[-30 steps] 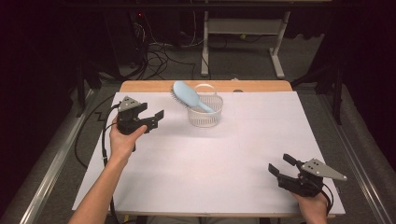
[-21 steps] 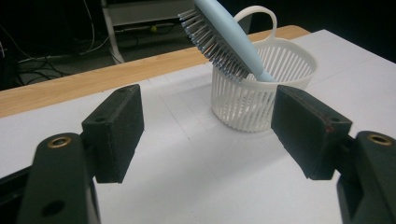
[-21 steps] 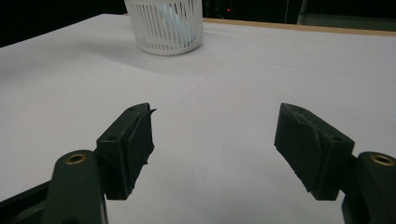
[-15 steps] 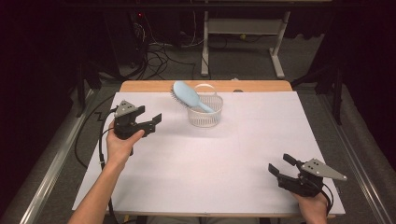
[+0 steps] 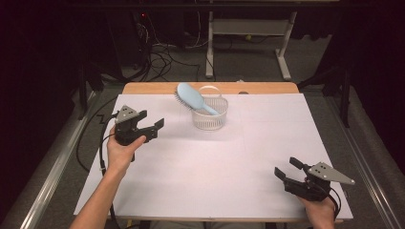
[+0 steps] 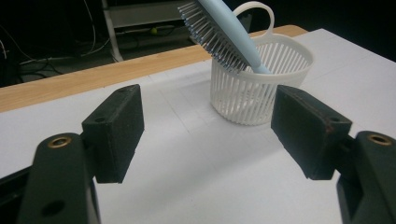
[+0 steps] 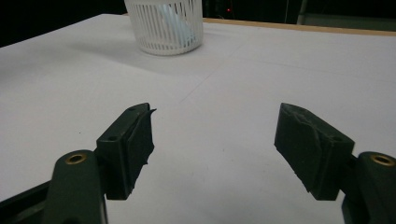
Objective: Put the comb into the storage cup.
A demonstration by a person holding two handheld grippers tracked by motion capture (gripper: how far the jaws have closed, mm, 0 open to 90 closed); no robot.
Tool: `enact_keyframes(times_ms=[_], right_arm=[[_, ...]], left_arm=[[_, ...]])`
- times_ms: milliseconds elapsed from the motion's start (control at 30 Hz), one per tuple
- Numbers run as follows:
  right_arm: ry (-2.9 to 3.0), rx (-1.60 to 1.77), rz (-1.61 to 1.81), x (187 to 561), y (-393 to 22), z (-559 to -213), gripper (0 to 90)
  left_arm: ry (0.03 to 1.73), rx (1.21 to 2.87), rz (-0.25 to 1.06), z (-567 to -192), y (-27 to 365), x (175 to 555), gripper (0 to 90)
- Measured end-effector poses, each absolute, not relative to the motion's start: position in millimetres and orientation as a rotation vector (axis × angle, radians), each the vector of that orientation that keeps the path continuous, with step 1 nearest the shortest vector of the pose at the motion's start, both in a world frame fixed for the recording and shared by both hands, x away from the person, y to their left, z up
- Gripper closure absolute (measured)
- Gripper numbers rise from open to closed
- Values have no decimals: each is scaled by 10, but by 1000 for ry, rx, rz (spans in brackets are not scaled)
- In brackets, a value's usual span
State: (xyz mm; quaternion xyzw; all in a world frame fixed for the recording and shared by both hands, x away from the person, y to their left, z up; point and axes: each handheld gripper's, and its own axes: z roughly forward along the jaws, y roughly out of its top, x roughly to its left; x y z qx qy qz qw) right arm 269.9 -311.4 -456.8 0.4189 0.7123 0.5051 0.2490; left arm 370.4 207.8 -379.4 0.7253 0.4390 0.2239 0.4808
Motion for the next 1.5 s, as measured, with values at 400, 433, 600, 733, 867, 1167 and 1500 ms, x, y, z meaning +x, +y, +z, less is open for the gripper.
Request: enact_keyframes(times_ms=[400,433,600,733,867,1167,1500], right_arm=[[1941,1140,1375,2700,-3113,-4568,287],[1940,1141,1375,2699,-3113,-4568,287],[1938,1143,1375,2700,-3117,-4568,287],[1939,1144,1375,2700,-3116,-4568,287],[1939,1139,1374,2698,-3114,-4567,287],[1938,1144,1374,2700,-3119,-4568,287],[1938,1145,1373,2700,-3121,-4568,287]], left_arm=[[1070,1755,536,-3845,2108,3643,266],[1071,1756,537,-3847,2112,3639,267],[1071,1759,542,-3861,2122,3616,266],[1073,1758,541,-3880,2132,3598,266],[1075,1754,533,-3898,2148,3582,266],[1077,1752,538,-3933,2172,3539,266],[1082,1737,526,-3958,2205,3486,266]])
